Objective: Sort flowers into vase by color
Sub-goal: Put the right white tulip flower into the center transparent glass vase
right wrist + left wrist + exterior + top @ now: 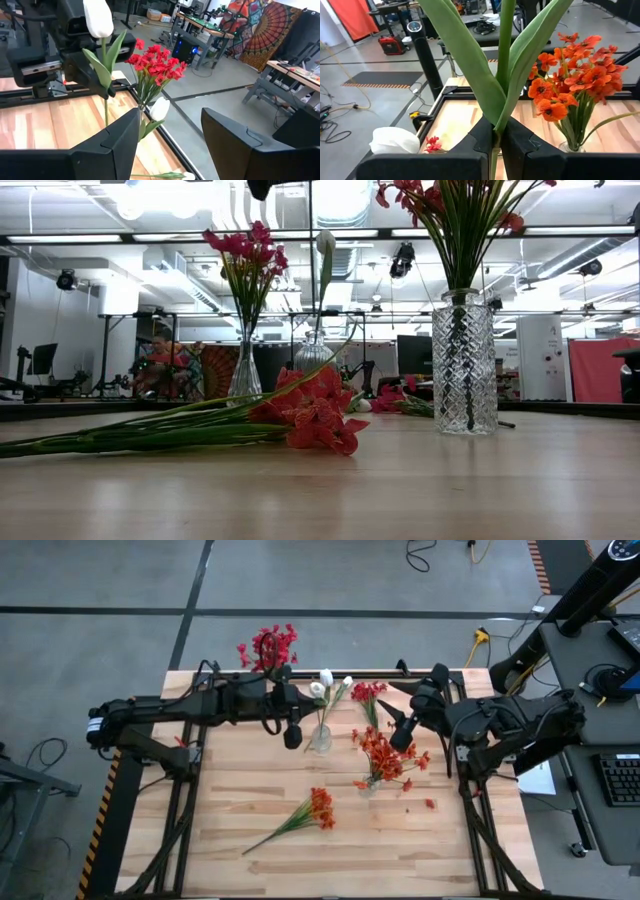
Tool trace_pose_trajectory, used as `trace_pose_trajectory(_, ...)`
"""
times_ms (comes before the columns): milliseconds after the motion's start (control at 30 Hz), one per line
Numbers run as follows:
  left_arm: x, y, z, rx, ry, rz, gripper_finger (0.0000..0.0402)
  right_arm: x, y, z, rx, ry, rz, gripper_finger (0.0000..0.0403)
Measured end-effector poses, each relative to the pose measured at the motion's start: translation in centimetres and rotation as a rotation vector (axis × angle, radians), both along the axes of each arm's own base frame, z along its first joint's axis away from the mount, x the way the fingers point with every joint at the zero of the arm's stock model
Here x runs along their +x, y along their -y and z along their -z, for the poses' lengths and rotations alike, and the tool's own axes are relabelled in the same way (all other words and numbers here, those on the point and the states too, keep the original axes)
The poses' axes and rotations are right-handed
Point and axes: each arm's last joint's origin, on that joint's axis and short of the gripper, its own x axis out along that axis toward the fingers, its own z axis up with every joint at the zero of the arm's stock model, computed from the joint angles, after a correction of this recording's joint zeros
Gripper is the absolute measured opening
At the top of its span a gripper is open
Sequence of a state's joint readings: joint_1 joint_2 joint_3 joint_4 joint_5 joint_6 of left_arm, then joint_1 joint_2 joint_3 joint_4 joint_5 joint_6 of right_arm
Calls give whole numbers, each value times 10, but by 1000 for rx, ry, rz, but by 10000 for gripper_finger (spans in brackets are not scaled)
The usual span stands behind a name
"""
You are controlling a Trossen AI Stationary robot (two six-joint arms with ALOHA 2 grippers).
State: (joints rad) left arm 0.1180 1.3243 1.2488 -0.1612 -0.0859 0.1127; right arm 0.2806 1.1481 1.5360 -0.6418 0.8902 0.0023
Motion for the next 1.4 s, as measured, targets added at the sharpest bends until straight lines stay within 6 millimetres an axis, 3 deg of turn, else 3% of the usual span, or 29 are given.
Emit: trace_pose_trajectory(1400, 13, -9, 21, -21, -36, -29, 6, 0, 0, 1, 2, -5, 1, 206)
